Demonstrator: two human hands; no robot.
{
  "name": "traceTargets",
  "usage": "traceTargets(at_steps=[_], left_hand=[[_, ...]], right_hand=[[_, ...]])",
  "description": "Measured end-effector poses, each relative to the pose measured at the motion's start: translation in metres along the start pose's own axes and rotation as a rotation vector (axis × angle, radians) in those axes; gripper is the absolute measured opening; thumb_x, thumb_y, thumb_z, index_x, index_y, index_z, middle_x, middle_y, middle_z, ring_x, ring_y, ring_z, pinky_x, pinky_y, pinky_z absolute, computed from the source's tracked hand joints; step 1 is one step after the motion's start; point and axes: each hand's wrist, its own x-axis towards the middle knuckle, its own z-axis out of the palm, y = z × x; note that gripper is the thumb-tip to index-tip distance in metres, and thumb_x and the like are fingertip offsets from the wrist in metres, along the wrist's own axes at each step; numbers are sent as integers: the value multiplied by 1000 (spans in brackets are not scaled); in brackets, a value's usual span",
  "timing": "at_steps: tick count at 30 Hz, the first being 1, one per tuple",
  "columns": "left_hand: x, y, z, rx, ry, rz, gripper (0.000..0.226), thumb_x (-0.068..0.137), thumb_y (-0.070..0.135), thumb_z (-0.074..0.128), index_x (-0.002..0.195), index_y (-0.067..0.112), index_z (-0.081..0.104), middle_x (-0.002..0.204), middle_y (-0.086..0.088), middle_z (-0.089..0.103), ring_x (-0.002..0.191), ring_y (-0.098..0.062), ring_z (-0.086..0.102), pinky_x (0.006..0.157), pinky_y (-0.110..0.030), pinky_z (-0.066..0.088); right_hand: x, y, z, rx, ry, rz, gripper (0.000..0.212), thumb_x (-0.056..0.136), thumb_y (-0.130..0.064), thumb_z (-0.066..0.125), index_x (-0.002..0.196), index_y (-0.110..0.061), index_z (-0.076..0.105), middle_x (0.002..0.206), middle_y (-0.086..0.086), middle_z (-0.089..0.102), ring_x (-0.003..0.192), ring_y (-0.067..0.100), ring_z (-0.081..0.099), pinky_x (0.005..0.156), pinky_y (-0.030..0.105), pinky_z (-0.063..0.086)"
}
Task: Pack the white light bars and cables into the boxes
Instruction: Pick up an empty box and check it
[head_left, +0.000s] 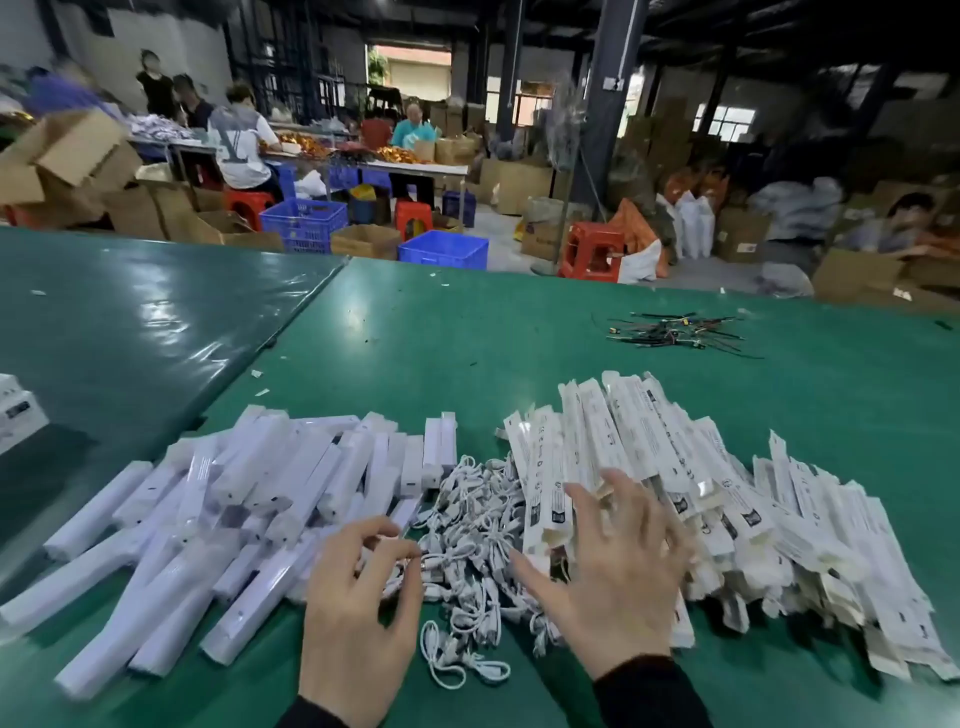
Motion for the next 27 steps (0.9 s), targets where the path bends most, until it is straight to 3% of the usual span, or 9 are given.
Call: traceTargets(at_steps=[2, 4, 6, 10, 15, 19, 23, 25, 27], left_hand=[[-1, 2, -3, -8, 19, 1, 18, 85, 26, 54, 82, 13, 66, 102, 5, 52, 89, -14, 52, 74, -34, 46], [-5, 1, -4, -32, 16, -20, 18, 86, 26, 54, 82, 13, 66, 100, 5, 54, 90, -14, 54, 76, -30, 46], [-5, 2, -4, -55, 22, -42, 16, 86, 26, 54, 81, 15, 65, 96, 5, 56, 91, -10, 55, 76, -27, 46], [-4, 13, 0, -155, 3, -134, 15, 81, 10, 62, 80, 25, 62, 84, 13, 60, 83, -3, 57, 73, -16, 45], [3, 37, 9, -652, -124, -611, 11, 83, 33, 71, 94, 31, 68, 99, 1, 71, 90, -14, 67, 76, -27, 54], [12, 41, 17, -1256, -269, -1092, 58, 82, 48, 57, 126, 11, 55, 116, -16, 70, 104, -31, 68, 83, -42, 55], [12, 35, 10, -1576, -317, -1191, 61, 84, 48, 51, 131, 10, 49, 123, -19, 66, 110, -33, 66, 79, -44, 59], [10, 29, 5, -1443, -227, -1101, 50, 81, 30, 59, 124, 4, 56, 107, -16, 73, 96, -29, 72, 69, -34, 59], [12, 29, -2, -1266, -147, -1029, 41, 79, 21, 62, 115, 2, 60, 76, -11, 70, 66, -23, 70, 57, -28, 57]], right_hand=[[2, -15, 0, -113, -132, 8, 73, 66, -63, 71, 125, -21, 61, 128, 11, 57, 122, 29, 51, 90, 54, 44], [-3, -15, 8, -84, -59, -46, 58, 57, -46, 85, 108, -22, 70, 107, 4, 67, 107, 27, 61, 86, 47, 40], [-8, -4, 16, 8, 102, -90, 44, 50, -32, 94, 87, -22, 74, 90, 0, 71, 96, 26, 67, 86, 41, 30], [-4, 17, 17, 79, 407, -141, 23, 63, -29, 89, 79, -21, 75, 88, -3, 72, 96, 21, 60, 88, 40, 28], [-9, 19, 9, 361, 510, -255, 25, 79, -40, 62, 82, -20, 77, 95, -5, 72, 96, 12, 53, 86, 36, 27], [-34, 14, 11, 717, 455, -373, 20, 84, -34, 64, 98, -23, 74, 94, -14, 70, 88, 3, 57, 86, 28, 41], [-55, 3, 7, 867, 214, -485, 16, 92, -41, 64, 101, -33, 74, 96, -18, 71, 84, -4, 64, 74, 12, 53], [-48, -2, -6, 930, -148, -488, 21, 91, -38, 66, 111, -31, 73, 111, -13, 70, 97, 2, 67, 85, 15, 52], [-43, -6, -19, 1109, -641, -267, 45, 86, -37, 67, 128, -23, 63, 123, 2, 68, 110, 18, 65, 99, 24, 48]])
